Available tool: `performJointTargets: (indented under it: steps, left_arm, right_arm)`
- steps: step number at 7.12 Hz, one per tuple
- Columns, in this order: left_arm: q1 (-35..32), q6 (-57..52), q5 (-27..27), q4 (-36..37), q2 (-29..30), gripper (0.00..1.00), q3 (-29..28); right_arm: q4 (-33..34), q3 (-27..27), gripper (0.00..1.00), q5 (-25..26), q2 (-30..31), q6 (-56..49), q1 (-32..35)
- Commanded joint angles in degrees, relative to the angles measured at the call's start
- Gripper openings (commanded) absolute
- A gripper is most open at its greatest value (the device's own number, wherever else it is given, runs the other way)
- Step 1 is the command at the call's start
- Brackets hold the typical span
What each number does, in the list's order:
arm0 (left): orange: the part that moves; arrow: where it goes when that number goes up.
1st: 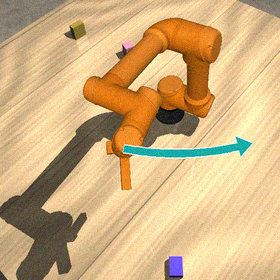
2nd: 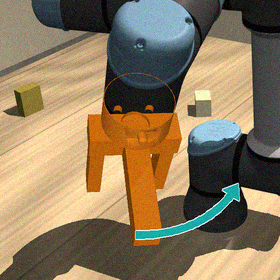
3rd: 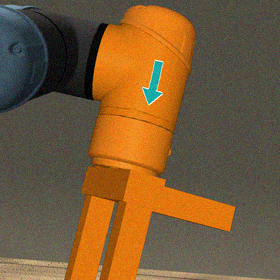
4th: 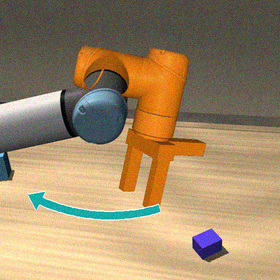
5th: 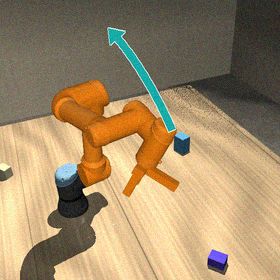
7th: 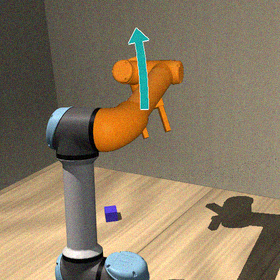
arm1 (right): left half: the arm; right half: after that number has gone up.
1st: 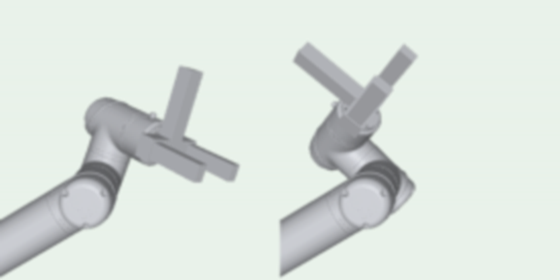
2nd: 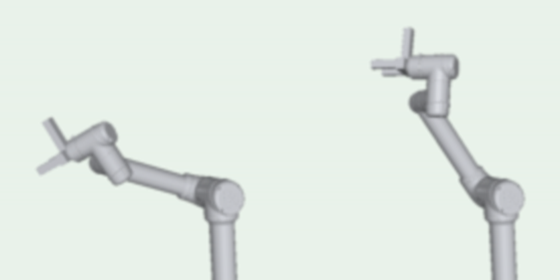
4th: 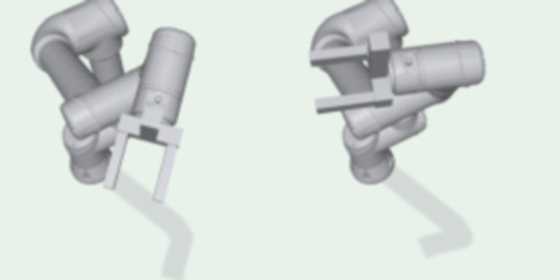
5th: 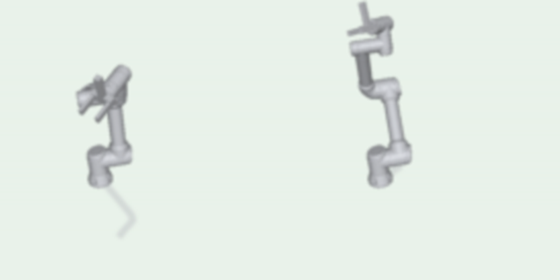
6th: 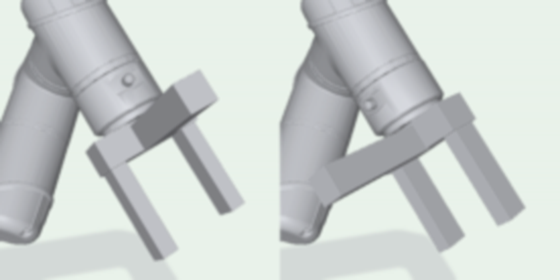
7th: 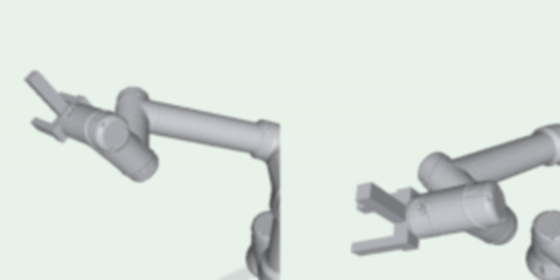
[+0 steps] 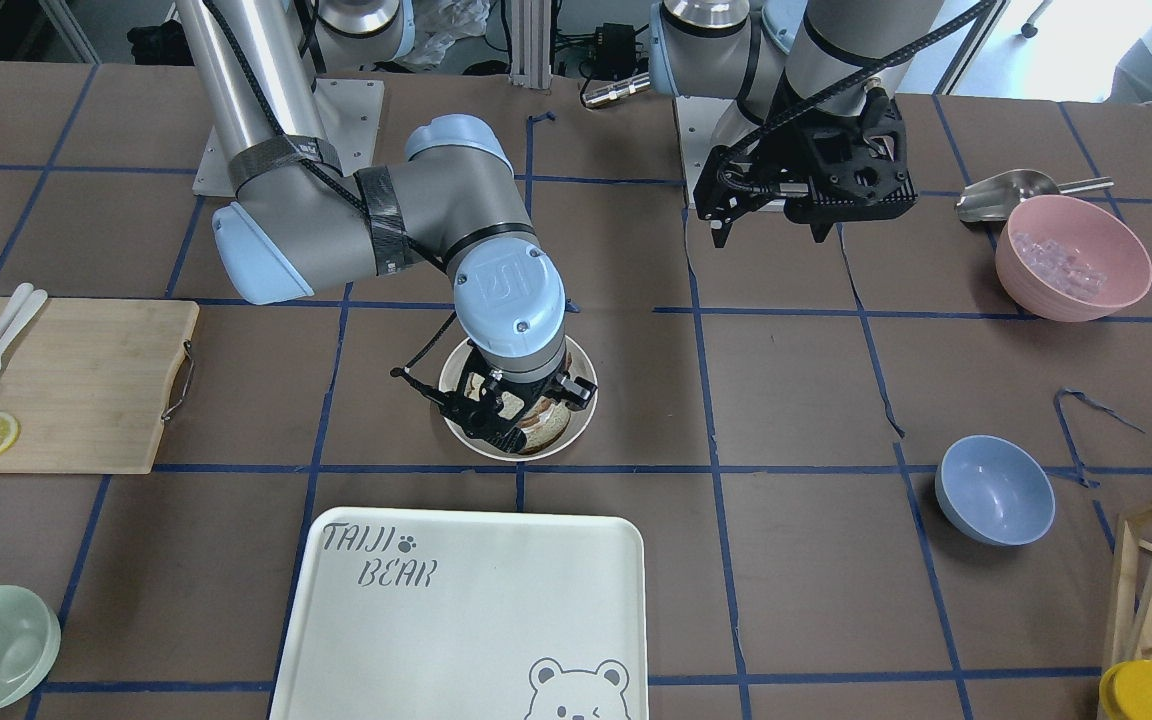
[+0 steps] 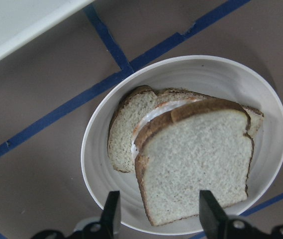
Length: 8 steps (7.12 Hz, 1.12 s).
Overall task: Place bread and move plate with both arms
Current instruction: 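Raise the right gripper away while the left gripper reaches to the plate rim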
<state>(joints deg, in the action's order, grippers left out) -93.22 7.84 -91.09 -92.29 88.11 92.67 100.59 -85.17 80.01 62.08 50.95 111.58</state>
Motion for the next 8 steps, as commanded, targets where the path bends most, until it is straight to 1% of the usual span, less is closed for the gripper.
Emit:
performJointTargets:
  steps: [1,2,4,5,6,7,8]
  left_arm:
    - [-0.1,0.3,0.7,1.2,2.4,1.00,1.5]
    - [-0.2,0.7,0.8,3.1,3.5,1.00,4.2]
    - [-1.1,4.3,1.5,13.5,5.7,1.00,11.8]
    - [-3.1,8.9,4.8,19.7,7.5,1.00,16.0]
    - [-5.8,13.6,5.7,26.7,9.3,1.00,19.1]
    - [-6.8,14.0,5.7,31.2,11.6,1.00,21.6]
    - [-6.8,14.0,5.7,36.9,14.3,1.00,22.5]
  right_arm:
    - [0.2,-0.3,1.00,0.8,4.6,-10.4,-1.9]
    - [-0.7,-0.3,1.00,1.5,7.3,-19.2,-5.8]
    - [-2.1,-0.8,1.00,2.4,13.1,-39.4,-13.1]
    - [-5.6,-0.8,1.00,5.2,15.0,-46.7,-15.7]
    - [-7.1,-0.8,1.00,5.9,17.8,-51.3,-17.3]
    - [-11.6,-0.6,1.00,5.7,21.0,-51.6,-18.2]
    - [-13.4,-0.5,1.00,6.9,22.8,-51.9,-18.7]
